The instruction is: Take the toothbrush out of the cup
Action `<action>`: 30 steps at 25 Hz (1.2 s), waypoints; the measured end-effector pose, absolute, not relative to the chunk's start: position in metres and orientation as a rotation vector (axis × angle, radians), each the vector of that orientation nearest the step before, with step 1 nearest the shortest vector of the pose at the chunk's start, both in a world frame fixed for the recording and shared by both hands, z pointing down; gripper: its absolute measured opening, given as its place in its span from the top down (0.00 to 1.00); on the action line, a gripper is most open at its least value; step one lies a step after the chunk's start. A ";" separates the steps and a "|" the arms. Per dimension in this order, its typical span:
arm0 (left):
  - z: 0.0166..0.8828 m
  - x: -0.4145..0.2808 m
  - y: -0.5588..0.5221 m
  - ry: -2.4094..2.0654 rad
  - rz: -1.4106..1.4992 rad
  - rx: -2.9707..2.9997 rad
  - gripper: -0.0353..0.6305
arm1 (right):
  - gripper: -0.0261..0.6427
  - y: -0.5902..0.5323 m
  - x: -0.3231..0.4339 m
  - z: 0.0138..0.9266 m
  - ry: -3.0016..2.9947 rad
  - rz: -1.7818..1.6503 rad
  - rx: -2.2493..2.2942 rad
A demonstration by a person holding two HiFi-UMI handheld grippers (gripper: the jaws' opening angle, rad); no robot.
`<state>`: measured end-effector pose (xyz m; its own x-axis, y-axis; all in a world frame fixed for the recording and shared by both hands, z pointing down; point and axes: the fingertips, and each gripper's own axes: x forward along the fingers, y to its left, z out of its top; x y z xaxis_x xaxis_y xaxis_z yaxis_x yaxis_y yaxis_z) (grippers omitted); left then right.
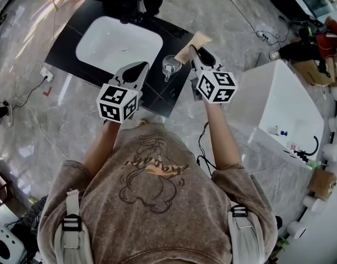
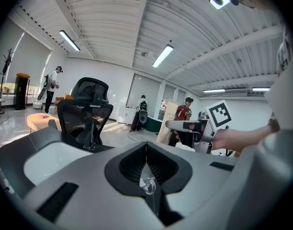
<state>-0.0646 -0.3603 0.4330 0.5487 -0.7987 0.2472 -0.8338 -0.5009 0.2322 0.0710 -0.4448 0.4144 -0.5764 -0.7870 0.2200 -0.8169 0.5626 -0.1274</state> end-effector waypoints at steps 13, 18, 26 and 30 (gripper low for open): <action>0.427 -0.057 -0.360 -1.294 0.144 2.506 0.92 | 0.82 -0.376 0.095 0.384 -2.634 0.252 1.527; 0.423 -0.053 -0.356 -1.273 0.158 2.550 0.92 | 0.82 -0.344 0.098 0.397 -2.593 0.292 1.608; 0.419 -0.046 -0.348 -1.221 0.167 2.608 0.92 | 0.82 -0.310 0.097 0.412 -2.545 0.315 1.665; 0.416 -0.041 -0.341 -1.206 0.171 2.628 0.92 | 0.82 -0.299 0.098 0.411 -2.541 0.312 1.678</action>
